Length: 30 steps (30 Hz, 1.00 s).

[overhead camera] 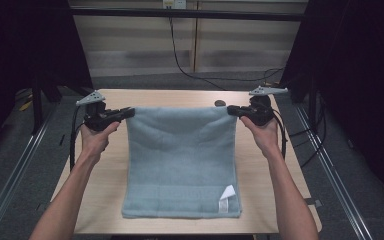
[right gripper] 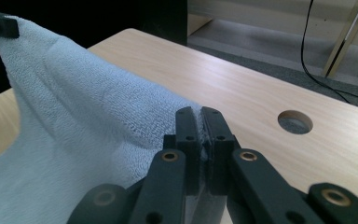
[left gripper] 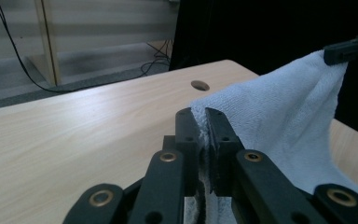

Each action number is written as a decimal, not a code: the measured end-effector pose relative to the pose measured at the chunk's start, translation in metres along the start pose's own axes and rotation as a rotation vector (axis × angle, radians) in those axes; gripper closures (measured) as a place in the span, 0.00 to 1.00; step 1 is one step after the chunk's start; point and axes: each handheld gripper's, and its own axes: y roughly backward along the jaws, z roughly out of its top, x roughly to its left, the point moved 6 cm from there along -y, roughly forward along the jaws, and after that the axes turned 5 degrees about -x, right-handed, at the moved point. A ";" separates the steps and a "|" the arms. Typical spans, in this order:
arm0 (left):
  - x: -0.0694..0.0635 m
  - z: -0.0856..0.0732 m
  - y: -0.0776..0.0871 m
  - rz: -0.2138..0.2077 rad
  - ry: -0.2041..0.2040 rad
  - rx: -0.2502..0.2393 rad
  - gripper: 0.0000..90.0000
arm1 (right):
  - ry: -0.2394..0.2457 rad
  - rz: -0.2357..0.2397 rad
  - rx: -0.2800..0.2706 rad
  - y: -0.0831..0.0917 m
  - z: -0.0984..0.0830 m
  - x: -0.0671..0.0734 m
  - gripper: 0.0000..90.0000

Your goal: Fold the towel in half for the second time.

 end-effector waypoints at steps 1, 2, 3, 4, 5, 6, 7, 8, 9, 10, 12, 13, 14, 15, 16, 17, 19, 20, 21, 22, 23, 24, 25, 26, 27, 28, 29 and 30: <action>0.000 0.000 0.000 -0.005 -0.003 -0.001 0.94 | -0.003 0.000 -0.007 0.001 0.002 -0.001 0.96; -0.001 -0.001 0.001 -0.012 0.002 -0.008 0.94 | -0.007 0.005 -0.017 0.001 0.003 0.000 0.96; -0.002 -0.002 0.001 -0.010 0.001 -0.011 0.94 | -0.004 0.005 -0.016 0.002 0.002 0.000 0.96; -0.003 -0.003 0.001 -0.016 -0.009 -0.006 0.94 | -0.004 0.012 -0.015 0.002 0.000 0.001 0.96; -0.006 -0.006 0.003 -0.032 -0.018 0.002 0.94 | -0.007 0.016 -0.018 0.003 -0.002 0.002 0.96; -0.007 -0.008 0.005 -0.029 -0.031 0.005 0.94 | -0.007 0.026 -0.016 0.004 -0.006 0.003 0.96; -0.009 -0.011 0.007 -0.040 -0.030 0.006 0.94 | -0.014 0.039 -0.020 0.006 -0.009 0.005 0.96; -0.011 -0.013 0.010 -0.047 -0.037 0.006 0.94 | -0.021 0.059 -0.030 0.008 -0.012 0.007 0.96; -0.015 -0.017 0.014 -0.051 -0.045 0.006 0.94 | -0.021 0.066 -0.034 0.010 -0.014 0.010 0.96; -0.019 -0.021 0.017 -0.078 -0.048 0.000 0.94 | -0.013 0.078 -0.033 0.014 -0.019 0.015 0.96; -0.027 -0.028 0.024 -0.092 -0.072 0.013 0.94 | 0.004 0.085 -0.027 0.020 -0.024 0.022 0.96; -0.030 -0.030 0.026 -0.095 -0.074 0.012 0.94 | 0.001 0.097 -0.033 0.025 -0.028 0.026 0.96; -0.033 -0.032 0.030 -0.105 -0.071 0.004 0.94 | 0.000 0.102 -0.035 0.028 -0.031 0.028 0.96; -0.037 -0.033 0.034 -0.112 -0.078 0.002 0.94 | 0.001 0.104 -0.036 0.032 -0.034 0.030 0.96; -0.040 -0.035 0.037 -0.110 -0.088 0.010 0.94 | 0.001 0.105 -0.029 0.036 -0.039 0.032 0.96; -0.044 -0.035 0.040 -0.103 -0.083 0.007 0.94 | 0.001 0.107 -0.031 0.040 -0.043 0.034 0.96; -0.051 -0.036 0.045 -0.123 -0.079 -0.004 0.94 | 0.003 0.116 -0.034 0.047 -0.049 0.039 0.96; -0.056 -0.038 0.048 -0.130 -0.087 -0.002 0.94 | 0.005 0.116 -0.035 0.050 -0.051 0.042 0.96; -0.060 -0.041 0.050 -0.133 -0.084 0.009 0.94 | 0.012 0.120 -0.035 0.055 -0.055 0.046 0.96; -0.064 -0.044 0.053 -0.136 -0.095 0.022 0.94 | 0.020 0.118 -0.030 0.059 -0.058 0.050 0.96; -0.067 -0.047 0.054 -0.135 -0.097 0.020 0.94 | 0.023 0.120 -0.029 0.063 -0.061 0.053 0.96; -0.070 -0.051 0.057 -0.146 -0.104 0.036 0.94 | 0.027 0.123 -0.023 0.066 -0.064 0.056 0.96; -0.072 -0.054 0.060 -0.146 -0.103 0.038 0.94 | 0.040 0.122 -0.016 0.071 -0.068 0.061 0.96; -0.074 -0.059 0.063 -0.148 -0.098 0.045 0.94 | 0.043 0.123 -0.015 0.073 -0.071 0.064 0.96; -0.075 -0.064 0.065 -0.156 -0.097 0.064 0.94 | 0.049 0.128 -0.012 0.078 -0.075 0.068 0.96; -0.076 -0.070 0.066 -0.148 -0.097 0.083 0.94 | 0.052 0.129 -0.010 0.081 -0.079 0.071 0.95; -0.076 -0.075 0.068 -0.150 -0.091 0.094 0.94 | 0.052 0.133 -0.008 0.084 -0.084 0.073 0.95; -0.076 -0.084 0.070 -0.156 -0.079 0.102 0.94 | 0.051 0.137 -0.006 0.085 -0.089 0.076 0.95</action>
